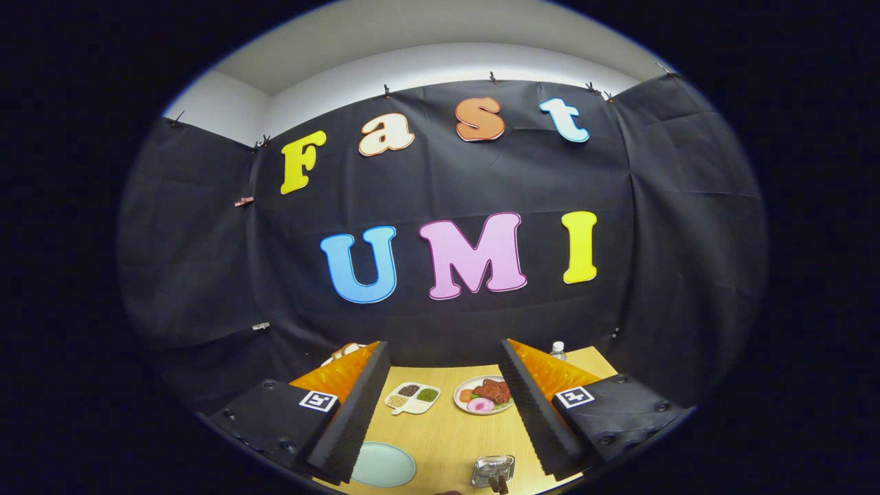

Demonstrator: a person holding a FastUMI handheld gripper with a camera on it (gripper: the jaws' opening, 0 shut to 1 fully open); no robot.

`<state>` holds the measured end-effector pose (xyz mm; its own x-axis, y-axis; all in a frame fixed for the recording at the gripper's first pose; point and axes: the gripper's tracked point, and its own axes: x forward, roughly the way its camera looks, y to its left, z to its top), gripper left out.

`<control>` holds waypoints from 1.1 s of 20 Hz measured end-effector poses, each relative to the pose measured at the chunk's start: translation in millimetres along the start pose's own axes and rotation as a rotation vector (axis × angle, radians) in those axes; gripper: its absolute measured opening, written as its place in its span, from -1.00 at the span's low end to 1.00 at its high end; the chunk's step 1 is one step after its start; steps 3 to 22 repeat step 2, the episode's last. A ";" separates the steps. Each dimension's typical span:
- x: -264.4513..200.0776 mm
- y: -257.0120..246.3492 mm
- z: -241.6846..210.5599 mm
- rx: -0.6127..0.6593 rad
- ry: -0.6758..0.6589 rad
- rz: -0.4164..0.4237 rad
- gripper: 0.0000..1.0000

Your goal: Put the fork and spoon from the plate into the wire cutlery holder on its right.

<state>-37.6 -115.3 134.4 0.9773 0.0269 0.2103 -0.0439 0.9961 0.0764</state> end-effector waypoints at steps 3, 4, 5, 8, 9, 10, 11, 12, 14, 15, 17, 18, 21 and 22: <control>1.6 0.2 0.3 -0.001 0.003 0.005 0.97; 1.6 0.2 0.3 -0.001 0.003 0.005 0.97; 1.6 0.2 0.3 -0.001 0.003 0.005 0.97; 1.6 0.2 0.3 -0.001 0.003 0.005 0.97; 1.6 0.2 0.3 -0.001 0.003 0.005 0.97; 1.6 0.2 0.3 -0.001 0.003 0.005 0.97; 1.6 0.2 0.3 -0.001 0.003 0.005 0.97; 1.6 0.2 0.3 -0.001 0.003 0.005 0.97; 1.6 0.2 0.3 -0.001 0.003 0.005 0.97; 1.6 0.2 0.3 -0.001 0.003 0.005 0.97; 1.6 0.2 0.3 -0.001 0.003 0.005 0.97; 1.6 0.2 0.3 -0.001 0.003 0.005 0.97; 1.6 0.2 0.3 -0.001 0.003 0.005 0.97; 1.6 0.2 0.3 -0.001 0.003 0.005 0.97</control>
